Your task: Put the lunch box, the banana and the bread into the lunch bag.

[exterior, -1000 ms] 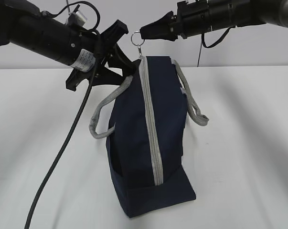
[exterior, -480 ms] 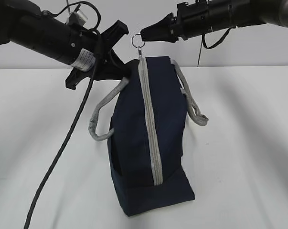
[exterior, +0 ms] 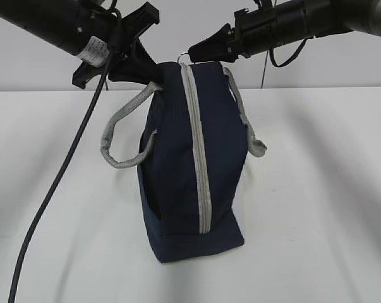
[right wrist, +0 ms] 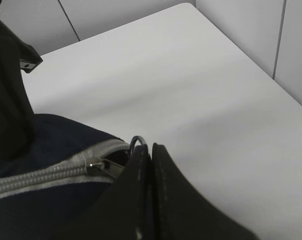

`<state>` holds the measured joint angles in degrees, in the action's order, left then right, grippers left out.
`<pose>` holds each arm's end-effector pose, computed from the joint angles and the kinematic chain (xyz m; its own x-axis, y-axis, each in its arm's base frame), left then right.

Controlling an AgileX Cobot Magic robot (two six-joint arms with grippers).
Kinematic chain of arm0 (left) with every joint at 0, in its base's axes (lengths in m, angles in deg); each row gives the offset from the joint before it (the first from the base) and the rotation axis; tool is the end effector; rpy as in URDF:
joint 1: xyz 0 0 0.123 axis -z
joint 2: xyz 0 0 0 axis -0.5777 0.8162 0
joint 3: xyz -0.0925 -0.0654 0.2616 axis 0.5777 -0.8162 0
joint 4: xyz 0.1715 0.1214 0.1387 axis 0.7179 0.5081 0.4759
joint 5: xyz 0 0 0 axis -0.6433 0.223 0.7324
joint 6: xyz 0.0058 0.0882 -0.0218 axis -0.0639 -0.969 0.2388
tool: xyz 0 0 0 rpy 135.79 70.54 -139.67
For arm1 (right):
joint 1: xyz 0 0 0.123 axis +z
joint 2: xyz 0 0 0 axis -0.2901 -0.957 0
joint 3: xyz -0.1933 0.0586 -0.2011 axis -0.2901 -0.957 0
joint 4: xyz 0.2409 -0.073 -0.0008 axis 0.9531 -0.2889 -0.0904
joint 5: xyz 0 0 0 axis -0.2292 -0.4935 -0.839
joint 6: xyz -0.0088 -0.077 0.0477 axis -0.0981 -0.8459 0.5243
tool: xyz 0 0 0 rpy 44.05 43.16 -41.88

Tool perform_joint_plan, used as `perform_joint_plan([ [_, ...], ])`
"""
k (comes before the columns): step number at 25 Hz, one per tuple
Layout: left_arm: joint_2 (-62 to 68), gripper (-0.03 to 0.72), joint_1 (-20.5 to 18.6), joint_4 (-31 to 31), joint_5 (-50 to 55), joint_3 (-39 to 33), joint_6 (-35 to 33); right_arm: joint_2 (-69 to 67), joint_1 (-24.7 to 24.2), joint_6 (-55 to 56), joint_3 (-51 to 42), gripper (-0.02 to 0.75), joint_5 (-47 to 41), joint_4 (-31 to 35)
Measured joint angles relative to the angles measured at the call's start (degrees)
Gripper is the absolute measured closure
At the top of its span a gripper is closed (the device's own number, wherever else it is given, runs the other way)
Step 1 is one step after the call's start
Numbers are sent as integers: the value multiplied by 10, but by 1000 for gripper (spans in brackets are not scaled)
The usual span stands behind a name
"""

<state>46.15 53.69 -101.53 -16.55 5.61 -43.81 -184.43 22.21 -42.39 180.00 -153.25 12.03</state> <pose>0.3730 -0.1748 0.2952 -0.9122 -0.0753 -0.4029 0.2217 0.7360 -0.6396 0.4850 0.1255 0.2528 -0.1903 -0.3466 -0.9185 -0.9584 0.2682 0.0974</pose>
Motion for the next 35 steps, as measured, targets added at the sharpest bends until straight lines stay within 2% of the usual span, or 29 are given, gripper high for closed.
perform_joint_plan([
  [6,-1,676,-21,20,38,4,0,0,0,-1,0,754,0,-7],
  [14,5,678,-22,41,51,7,-2,-1,0,-41,0,754,0,-8],
  [21,54,678,-18,9,56,9,-64,-3,0,-91,0,754,0,-3],
  [26,77,678,-8,7,86,52,-118,-5,0,-166,0,754,0,17],
  [35,117,678,-3,21,154,150,-155,-6,0,-239,0,754,0,23],
])
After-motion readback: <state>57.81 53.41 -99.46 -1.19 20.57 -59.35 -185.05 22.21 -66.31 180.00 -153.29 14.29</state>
